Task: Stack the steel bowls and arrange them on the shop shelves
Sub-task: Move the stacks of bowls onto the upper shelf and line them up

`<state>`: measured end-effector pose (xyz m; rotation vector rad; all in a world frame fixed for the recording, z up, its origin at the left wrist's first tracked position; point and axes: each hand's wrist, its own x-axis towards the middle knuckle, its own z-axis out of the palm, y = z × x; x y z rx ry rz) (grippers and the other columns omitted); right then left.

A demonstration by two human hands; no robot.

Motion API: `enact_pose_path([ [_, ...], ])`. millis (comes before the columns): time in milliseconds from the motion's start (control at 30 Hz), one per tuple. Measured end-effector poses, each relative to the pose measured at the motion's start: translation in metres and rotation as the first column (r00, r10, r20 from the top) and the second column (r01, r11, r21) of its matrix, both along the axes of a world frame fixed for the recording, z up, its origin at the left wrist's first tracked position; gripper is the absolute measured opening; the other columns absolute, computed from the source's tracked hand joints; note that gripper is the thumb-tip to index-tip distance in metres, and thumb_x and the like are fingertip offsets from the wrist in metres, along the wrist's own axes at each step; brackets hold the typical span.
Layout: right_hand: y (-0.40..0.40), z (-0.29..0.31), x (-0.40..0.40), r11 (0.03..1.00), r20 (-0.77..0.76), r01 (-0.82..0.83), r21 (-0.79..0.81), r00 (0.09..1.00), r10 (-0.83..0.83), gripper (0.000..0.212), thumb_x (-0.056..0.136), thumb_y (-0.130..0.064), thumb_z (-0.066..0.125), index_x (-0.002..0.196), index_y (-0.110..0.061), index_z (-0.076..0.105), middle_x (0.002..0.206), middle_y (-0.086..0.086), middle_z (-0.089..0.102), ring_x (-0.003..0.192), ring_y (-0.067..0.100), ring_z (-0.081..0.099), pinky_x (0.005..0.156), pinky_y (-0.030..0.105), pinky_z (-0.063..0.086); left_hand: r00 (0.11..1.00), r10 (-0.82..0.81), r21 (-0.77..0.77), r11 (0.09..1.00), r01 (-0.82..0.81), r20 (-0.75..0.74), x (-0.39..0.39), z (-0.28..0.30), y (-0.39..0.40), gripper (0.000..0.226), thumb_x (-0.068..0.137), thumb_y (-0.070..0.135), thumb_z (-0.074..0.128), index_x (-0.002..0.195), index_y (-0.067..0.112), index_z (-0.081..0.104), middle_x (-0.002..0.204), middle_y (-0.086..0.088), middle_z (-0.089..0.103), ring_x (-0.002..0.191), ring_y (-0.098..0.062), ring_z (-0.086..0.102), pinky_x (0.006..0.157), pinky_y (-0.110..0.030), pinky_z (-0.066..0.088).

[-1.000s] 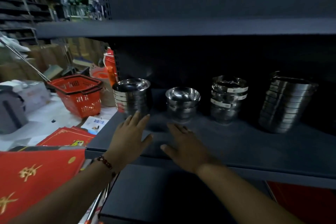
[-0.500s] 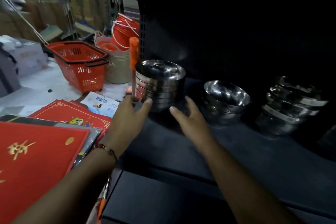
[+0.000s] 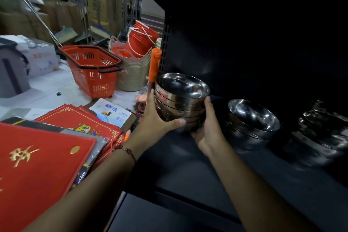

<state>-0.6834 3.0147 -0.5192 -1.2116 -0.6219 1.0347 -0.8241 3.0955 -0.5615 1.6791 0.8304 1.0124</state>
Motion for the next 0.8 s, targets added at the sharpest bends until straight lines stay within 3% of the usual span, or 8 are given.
enact_pose_path([
  [133, -0.025, 0.002, -0.008, 1.000, -0.004, 0.008, -0.021, 1.000, -0.008, 0.077, 0.066, -0.073, 0.062, 0.131, -0.031, 0.058, 0.124, -0.005, 0.069, 0.117, 0.016, 0.063, 0.105, 0.045, 0.046, 0.997, -0.045, 0.021, 0.999, 0.044, 0.069, -0.014, 0.006, -0.021, 0.134, 0.048, 0.058, 0.092, 0.154, 0.040, 0.013, 0.152, 0.013, 0.038, 0.139, -0.006, 0.041, 0.116, -0.041, 0.037],
  [233, -0.053, 0.004, -0.022, 1.000, 0.045, 0.017, -0.007, 0.999, -0.016, 0.074, 0.071, -0.065, 0.065, 0.133, -0.027, 0.054, 0.124, -0.003, 0.069, 0.116, 0.016, 0.064, 0.102, 0.043, 0.049, 0.994, -0.078, 0.026, 0.997, 0.076, 0.081, -0.031, 0.016, -0.044, 0.123, 0.049, 0.054, 0.092, 0.148, 0.049, 0.018, 0.143, 0.022, 0.044, 0.132, 0.000, 0.046, 0.112, -0.034, 0.041],
  [367, -0.102, 0.018, -0.046, 0.998, 0.187, 0.009, 0.060, 0.982, -0.020, 0.077, 0.062, -0.057, 0.073, 0.132, -0.032, 0.052, 0.120, -0.010, 0.070, 0.112, 0.008, 0.065, 0.097, 0.033, 0.050, 0.985, -0.117, 0.036, 0.993, 0.113, 0.130, -0.053, 0.039, -0.085, 0.114, 0.065, 0.020, 0.093, 0.149, 0.041, 0.020, 0.127, 0.030, 0.046, 0.111, 0.023, 0.051, 0.086, -0.003, 0.045],
  [400, -0.116, 0.023, -0.053, 0.999, 0.237, 0.014, 0.051, 0.971, -0.025, 0.078, 0.061, -0.057, 0.076, 0.131, -0.035, 0.051, 0.119, -0.013, 0.070, 0.112, 0.007, 0.065, 0.098, 0.033, 0.050, 0.984, -0.126, 0.046, 0.992, 0.121, 0.129, -0.060, 0.045, -0.096, 0.112, 0.064, 0.022, 0.094, 0.147, 0.044, 0.022, 0.124, 0.032, 0.048, 0.112, 0.022, 0.052, 0.084, -0.002, 0.044],
  [533, -0.168, 0.045, -0.071, 0.997, 0.381, 0.054, 0.049, 0.922, -0.069, 0.067, 0.069, -0.042, 0.083, 0.127, -0.042, 0.050, 0.109, -0.022, 0.070, 0.103, -0.002, 0.066, 0.097, 0.035, 0.053, 0.983, -0.107, 0.076, 0.992, 0.096, 0.152, -0.087, 0.064, -0.144, 0.108, 0.048, 0.045, 0.088, 0.139, 0.054, 0.032, 0.128, 0.023, 0.056, 0.122, -0.001, 0.057, 0.091, -0.018, 0.053],
  [600, -0.197, 0.065, -0.079, 0.993, 0.420, 0.056, 0.102, 0.902, -0.094, 0.055, 0.071, -0.034, 0.082, 0.115, -0.047, 0.050, 0.097, -0.034, 0.068, 0.087, -0.016, 0.064, 0.081, 0.014, 0.054, 0.982, -0.095, 0.104, 0.991, 0.078, 0.163, -0.099, 0.079, -0.172, 0.109, 0.046, 0.049, 0.088, 0.140, 0.055, 0.032, 0.132, 0.018, 0.055, 0.122, -0.002, 0.058, 0.088, -0.022, 0.056],
  [667, -0.225, 0.087, -0.088, 0.993, 0.444, 0.014, 0.117, 0.893, -0.066, 0.051, 0.067, -0.038, 0.080, 0.101, -0.050, 0.044, 0.077, -0.051, 0.057, 0.075, -0.029, 0.055, 0.062, -0.002, 0.044, 0.983, -0.095, 0.143, 0.987, 0.072, 0.157, -0.110, 0.097, -0.197, 0.113, 0.045, 0.055, 0.087, 0.142, 0.057, 0.030, 0.136, 0.018, 0.052, 0.121, -0.001, 0.059, 0.085, -0.023, 0.057],
  [800, -0.261, 0.127, -0.104, 0.982, 0.484, -0.012, 0.189, 0.871, -0.082, 0.061, 0.048, -0.052, 0.073, 0.104, -0.041, 0.050, 0.080, -0.043, 0.061, 0.080, -0.017, 0.061, 0.060, 0.002, 0.045, 0.984, -0.095, 0.209, 0.976, 0.062, 0.150, -0.136, 0.144, -0.229, 0.120, 0.040, 0.071, 0.087, 0.144, 0.052, 0.031, 0.133, 0.018, 0.058, 0.119, -0.007, 0.062, 0.085, -0.036, 0.059],
])
